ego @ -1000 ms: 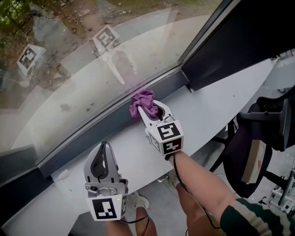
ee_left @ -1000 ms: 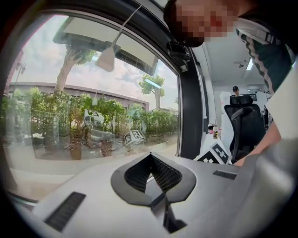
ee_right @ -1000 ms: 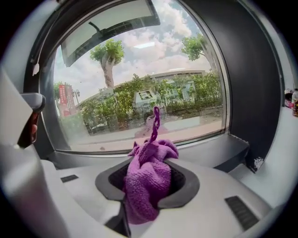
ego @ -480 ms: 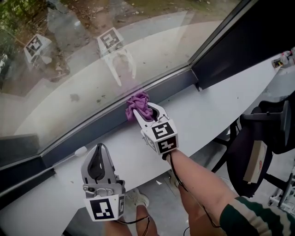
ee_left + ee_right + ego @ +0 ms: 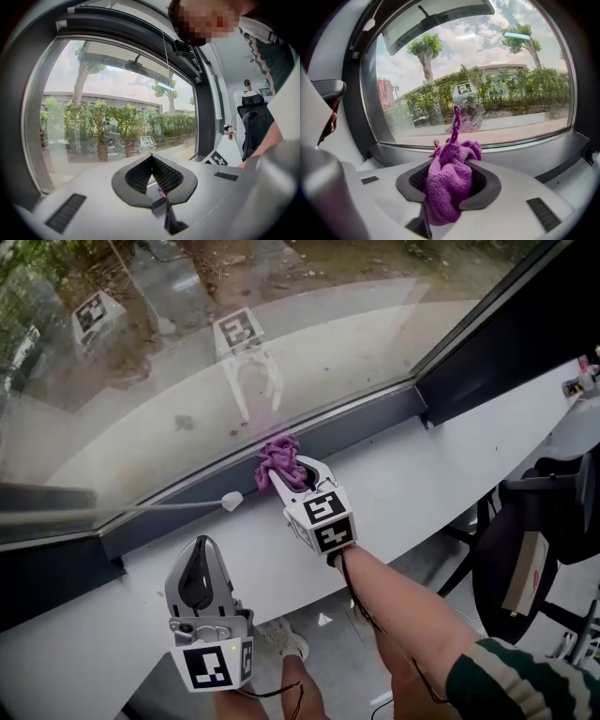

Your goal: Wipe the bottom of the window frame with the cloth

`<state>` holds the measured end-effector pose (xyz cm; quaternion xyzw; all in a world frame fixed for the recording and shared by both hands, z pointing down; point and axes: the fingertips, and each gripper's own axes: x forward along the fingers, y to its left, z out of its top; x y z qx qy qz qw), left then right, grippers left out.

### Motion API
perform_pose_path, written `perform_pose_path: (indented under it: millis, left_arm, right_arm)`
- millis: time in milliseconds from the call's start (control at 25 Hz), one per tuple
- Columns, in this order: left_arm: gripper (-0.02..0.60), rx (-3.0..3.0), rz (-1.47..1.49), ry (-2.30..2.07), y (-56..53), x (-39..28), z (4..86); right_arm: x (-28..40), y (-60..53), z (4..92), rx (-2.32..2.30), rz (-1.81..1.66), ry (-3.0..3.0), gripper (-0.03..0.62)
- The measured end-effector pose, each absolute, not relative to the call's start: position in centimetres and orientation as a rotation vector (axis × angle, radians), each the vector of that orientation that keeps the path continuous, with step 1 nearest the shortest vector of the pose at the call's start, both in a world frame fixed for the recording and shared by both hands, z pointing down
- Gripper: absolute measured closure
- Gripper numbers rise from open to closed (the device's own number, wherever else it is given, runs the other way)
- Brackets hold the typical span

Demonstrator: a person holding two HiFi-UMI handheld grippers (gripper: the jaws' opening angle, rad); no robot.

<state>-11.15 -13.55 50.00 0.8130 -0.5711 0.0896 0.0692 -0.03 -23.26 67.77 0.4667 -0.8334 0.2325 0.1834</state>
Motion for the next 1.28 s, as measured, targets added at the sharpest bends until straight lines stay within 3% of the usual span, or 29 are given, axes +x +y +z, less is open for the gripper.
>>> perform_pose_path:
  millis: [1280]
  left_arm:
    - [0.575,2.26,0.193,-1.946,-6.0,-32.1,49.5]
  right_arm:
    - [-25.7,-17.6,67.6,0.999,0.591,-2.437,0.447]
